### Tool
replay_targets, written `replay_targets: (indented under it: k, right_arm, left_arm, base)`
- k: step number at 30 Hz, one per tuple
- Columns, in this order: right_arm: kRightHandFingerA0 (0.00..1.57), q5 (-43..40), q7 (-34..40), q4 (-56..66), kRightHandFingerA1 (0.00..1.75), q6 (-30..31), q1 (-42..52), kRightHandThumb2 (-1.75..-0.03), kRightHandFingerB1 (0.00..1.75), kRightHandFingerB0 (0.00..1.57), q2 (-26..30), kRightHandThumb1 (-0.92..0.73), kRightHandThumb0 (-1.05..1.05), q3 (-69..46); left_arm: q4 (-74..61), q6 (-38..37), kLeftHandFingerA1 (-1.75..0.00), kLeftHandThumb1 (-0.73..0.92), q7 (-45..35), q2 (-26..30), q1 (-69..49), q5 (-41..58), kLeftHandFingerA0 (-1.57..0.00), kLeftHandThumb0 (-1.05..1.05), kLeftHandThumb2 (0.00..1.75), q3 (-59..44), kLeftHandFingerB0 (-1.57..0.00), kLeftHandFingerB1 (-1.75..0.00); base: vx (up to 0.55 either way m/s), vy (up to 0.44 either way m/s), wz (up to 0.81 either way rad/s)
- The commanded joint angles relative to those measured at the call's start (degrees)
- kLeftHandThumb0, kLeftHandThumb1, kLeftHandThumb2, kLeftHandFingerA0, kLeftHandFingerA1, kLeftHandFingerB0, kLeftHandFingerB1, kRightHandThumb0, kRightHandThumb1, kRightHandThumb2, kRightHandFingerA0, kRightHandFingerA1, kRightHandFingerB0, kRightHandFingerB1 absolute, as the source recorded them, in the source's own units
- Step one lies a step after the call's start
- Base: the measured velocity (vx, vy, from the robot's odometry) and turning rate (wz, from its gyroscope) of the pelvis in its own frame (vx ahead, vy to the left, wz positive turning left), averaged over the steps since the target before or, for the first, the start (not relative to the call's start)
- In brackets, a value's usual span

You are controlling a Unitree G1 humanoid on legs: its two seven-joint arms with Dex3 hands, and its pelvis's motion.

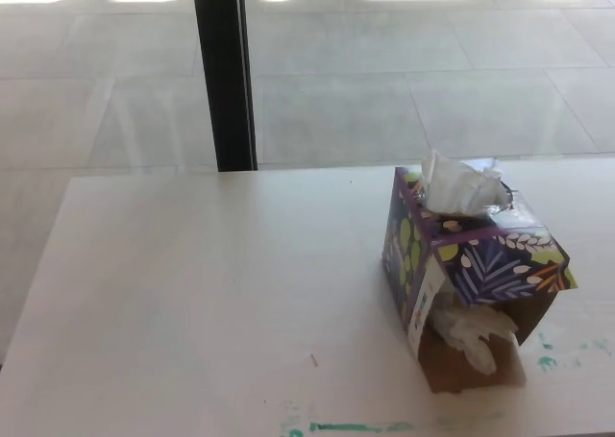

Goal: The robot uses its right hand to pull out a tissue from the tissue box kept in the middle of the desk and put it on the right side

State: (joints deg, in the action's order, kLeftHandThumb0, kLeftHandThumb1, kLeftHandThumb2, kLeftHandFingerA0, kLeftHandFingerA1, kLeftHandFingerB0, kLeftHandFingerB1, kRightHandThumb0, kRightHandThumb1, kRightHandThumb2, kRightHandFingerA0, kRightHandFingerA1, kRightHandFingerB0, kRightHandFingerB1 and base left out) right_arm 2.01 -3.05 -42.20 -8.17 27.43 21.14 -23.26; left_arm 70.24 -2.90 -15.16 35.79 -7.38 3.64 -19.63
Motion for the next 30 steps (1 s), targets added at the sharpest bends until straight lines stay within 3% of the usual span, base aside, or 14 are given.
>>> replay_targets:
  k: [1,4,6,8,9,11,12,14,17,18,30]
  right_arm:
    - [0.69,-0.03,2.81,0.85,0.93,0.44,-0.03,-0.60,0.75,0.47,4.33,-0.66,-0.61,-1.25]
    - [0.65,-6.04,1.55,2.03,0.97,3.13,-4.54,-0.60,0.74,0.46,7.12,-0.67,-0.62,-7.49]
    - [0.53,-6.88,0.50,6.62,0.87,5.77,-6.07,-0.60,0.70,0.40,8.80,-0.69,-0.64,-9.35]
    - [0.53,-6.66,0.77,10.03,0.87,6.94,-6.84,-0.60,0.70,0.40,9.63,-0.69,-0.64,-10.30]
    - [0.72,-7.20,1.16,11.75,1.06,9.49,-9.96,-0.61,0.68,0.35,11.35,-0.65,-0.69,-11.32]
    - [0.69,-5.05,2.85,14.48,1.06,11.29,-13.07,-0.61,0.72,0.33,13.57,-0.68,-0.71,-11.16]
    - [0.79,-8.50,1.68,21.70,1.16,13.75,-16.05,-0.61,0.73,0.32,14.16,-0.66,-0.73,-13.14]
    - [0.72,-9.06,1.52,27.95,1.16,17.95,-18.30,-0.61,0.67,0.33,14.91,-0.67,-0.75,-13.61]
    - [0.72,-10.06,1.05,32.60,1.16,17.90,-21.61,-0.61,0.65,0.33,15.02,-0.66,-0.74,-13.86]
    - [0.61,-10.26,0.02,38.26,0.96,22.49,-25.66,-0.61,0.56,0.29,16.92,-0.68,-0.75,-12.06]
    - [0.61,-9.08,-0.61,41.36,0.96,26.74,-26.08,-0.61,0.56,0.29,15.81,-0.68,-0.75,-13.15]
  left_arm:
    - [1.17,-0.87,-1.22,0.92,-2.44,0.03,0.96,1.54,-0.72,-1.05,0.85,-0.69,-0.49,-1.01]
    - [1.39,-0.43,-1.24,0.92,-2.32,-0.37,1.28,1.70,-0.67,-1.05,0.85,-0.92,-0.47,-1.03]
    - [1.54,-0.66,-1.24,0.92,-2.19,-0.58,1.24,1.82,-0.71,-1.05,0.86,-1.05,-0.47,-1.04]
    - [1.69,-0.62,-1.24,0.92,-1.91,-0.61,1.20,1.84,-0.71,-1.05,0.86,-1.02,-0.47,-1.04]
    - [1.74,-0.67,-1.23,0.92,-1.91,-0.56,1.19,1.78,-0.74,-1.05,0.86,-0.92,-0.48,-1.03]
    - [1.67,-0.92,-1.22,0.92,-2.10,-0.52,1.06,1.77,-0.73,-1.05,0.87,-0.81,-0.48,-1.02]
    - [1.16,-1.27,-1.20,0.92,-2.37,-0.41,0.46,1.79,-0.71,-1.05,0.87,-0.77,-0.48,-1.00]
    - [1.20,-1.06,-1.23,0.92,-2.81,-0.43,0.48,2.13,-0.66,-1.05,0.86,-1.03,-0.46,-1.03]
    - [1.13,-1.00,-1.22,0.92,-2.81,-0.50,0.47,2.19,-0.66,-1.05,0.86,-1.07,-0.46,-1.02]
    - [1.31,-0.95,-1.23,0.92,-2.70,-0.52,0.65,2.12,-0.64,-1.05,0.85,-1.03,-0.44,-1.01]
    - [1.31,-0.95,-1.23,0.92,-2.72,-0.51,0.65,2.16,-0.64,-1.05,0.85,-1.00,-0.44,-1.01]
  base:
    - [0.00,0.000,0.00]
    - [0.00,0.000,0.00]
    - [0.00,0.000,0.00]
    - [0.00,0.000,0.00]
    - [0.00,0.000,0.00]
    - [0.00,0.000,0.00]
    - [0.00,0.000,0.00]
    - [0.00,0.000,0.00]
    - [0.00,0.000,0.00]
    - [0.00,0.000,0.00]
    - [0.00,0.000,0.00]
